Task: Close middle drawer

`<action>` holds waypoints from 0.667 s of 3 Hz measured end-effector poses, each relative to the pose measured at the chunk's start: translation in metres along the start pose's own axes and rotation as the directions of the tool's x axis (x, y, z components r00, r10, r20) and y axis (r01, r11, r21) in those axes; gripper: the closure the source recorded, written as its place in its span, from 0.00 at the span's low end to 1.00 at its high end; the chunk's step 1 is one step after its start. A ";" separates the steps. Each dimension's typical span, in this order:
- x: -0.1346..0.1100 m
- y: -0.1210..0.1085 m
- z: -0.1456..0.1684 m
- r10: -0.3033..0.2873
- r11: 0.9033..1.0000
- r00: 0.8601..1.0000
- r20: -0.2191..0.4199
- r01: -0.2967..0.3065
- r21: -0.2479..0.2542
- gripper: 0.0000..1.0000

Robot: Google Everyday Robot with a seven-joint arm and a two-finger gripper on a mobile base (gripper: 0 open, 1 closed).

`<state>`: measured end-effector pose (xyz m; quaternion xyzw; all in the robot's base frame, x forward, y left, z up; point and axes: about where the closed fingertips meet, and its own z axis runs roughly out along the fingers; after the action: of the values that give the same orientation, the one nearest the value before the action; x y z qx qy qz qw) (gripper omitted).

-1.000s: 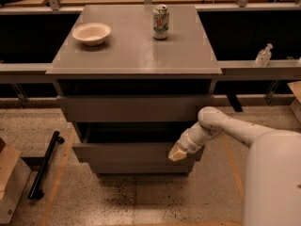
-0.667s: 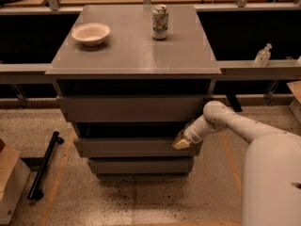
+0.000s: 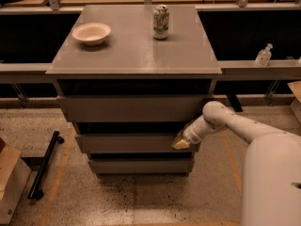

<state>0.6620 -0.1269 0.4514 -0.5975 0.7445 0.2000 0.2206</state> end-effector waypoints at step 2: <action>0.000 0.003 0.005 0.000 1.000 1.000 0.000 0.000 -0.009 0.00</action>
Offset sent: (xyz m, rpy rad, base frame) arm -0.0011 0.0019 -0.0020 0.0011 0.0036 0.0027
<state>0.6598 -0.1231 0.4473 -0.5986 0.7434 0.2036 0.2179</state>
